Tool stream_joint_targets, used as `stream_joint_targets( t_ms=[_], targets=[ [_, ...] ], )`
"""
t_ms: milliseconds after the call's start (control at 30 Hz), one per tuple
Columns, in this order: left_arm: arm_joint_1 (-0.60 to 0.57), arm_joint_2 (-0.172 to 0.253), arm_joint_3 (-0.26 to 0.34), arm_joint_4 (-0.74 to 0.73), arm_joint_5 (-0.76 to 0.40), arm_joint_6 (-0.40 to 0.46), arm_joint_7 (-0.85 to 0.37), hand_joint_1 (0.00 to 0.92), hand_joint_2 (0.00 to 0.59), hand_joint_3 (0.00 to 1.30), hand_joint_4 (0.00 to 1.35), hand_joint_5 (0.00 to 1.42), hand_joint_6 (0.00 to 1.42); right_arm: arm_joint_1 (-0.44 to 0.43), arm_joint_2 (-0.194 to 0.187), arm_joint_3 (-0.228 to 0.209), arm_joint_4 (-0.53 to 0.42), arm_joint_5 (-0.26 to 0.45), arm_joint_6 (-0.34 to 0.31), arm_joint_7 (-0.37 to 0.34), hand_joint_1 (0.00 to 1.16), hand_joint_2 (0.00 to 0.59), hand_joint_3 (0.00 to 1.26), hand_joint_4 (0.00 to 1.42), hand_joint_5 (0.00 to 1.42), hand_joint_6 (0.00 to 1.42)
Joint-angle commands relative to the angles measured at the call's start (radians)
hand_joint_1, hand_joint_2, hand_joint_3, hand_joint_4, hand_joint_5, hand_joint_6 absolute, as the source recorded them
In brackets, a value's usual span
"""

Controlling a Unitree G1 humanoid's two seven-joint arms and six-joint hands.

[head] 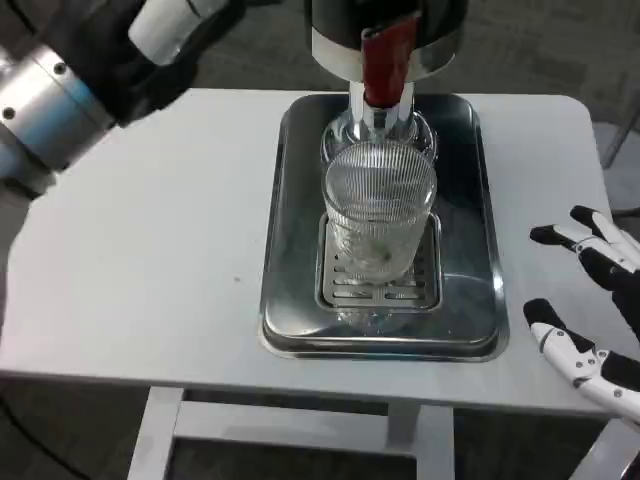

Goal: Grasp the cup under the faucet to collect the drink, then remove the cup.

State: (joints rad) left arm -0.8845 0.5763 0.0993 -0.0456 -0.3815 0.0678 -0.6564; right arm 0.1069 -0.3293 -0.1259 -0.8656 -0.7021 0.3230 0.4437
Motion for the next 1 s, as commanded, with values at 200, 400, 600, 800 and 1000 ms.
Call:
stream_joint_targets(
  t_ms=[200,400,600,800,1000],
  targets=[
    [-0.033,-0.05,-0.052,0.088,0.062,-0.022,-0.03,0.0,0.138,0.2,0.19,0.3,0.35,0.021,-0.008,-0.03,-0.012,0.032,-0.006,-0.01,0.41,0.483,0.17,0.01,0.03,0.2],
    [-0.038,-0.081,-0.074,0.132,0.099,-0.038,-0.034,0.0,0.137,0.2,0.19,0.3,0.35,0.025,-0.009,-0.037,-0.014,0.042,-0.007,-0.011,0.41,0.478,0.17,0.01,0.03,0.2],
    [-0.03,-0.092,-0.098,0.151,0.135,-0.055,-0.05,0.0,0.136,0.2,0.19,0.3,0.34,0.03,-0.011,-0.041,-0.016,0.05,-0.006,-0.009,0.4,0.477,0.18,0.02,0.03,0.2],
    [-0.026,-0.079,-0.127,0.151,0.19,-0.095,-0.073,0.0,0.131,0.2,0.18,0.29,0.33,0.032,-0.014,-0.044,-0.019,0.057,-0.002,-0.009,0.4,0.476,0.19,0.03,0.03,0.2],
    [-0.021,-0.05,-0.153,0.142,0.252,-0.145,-0.088,0.0,0.13,0.2,0.18,0.29,0.33,0.033,-0.016,-0.045,-0.021,0.069,0.004,-0.007,0.4,0.477,0.19,0.04,0.04,0.2]
  ],
)
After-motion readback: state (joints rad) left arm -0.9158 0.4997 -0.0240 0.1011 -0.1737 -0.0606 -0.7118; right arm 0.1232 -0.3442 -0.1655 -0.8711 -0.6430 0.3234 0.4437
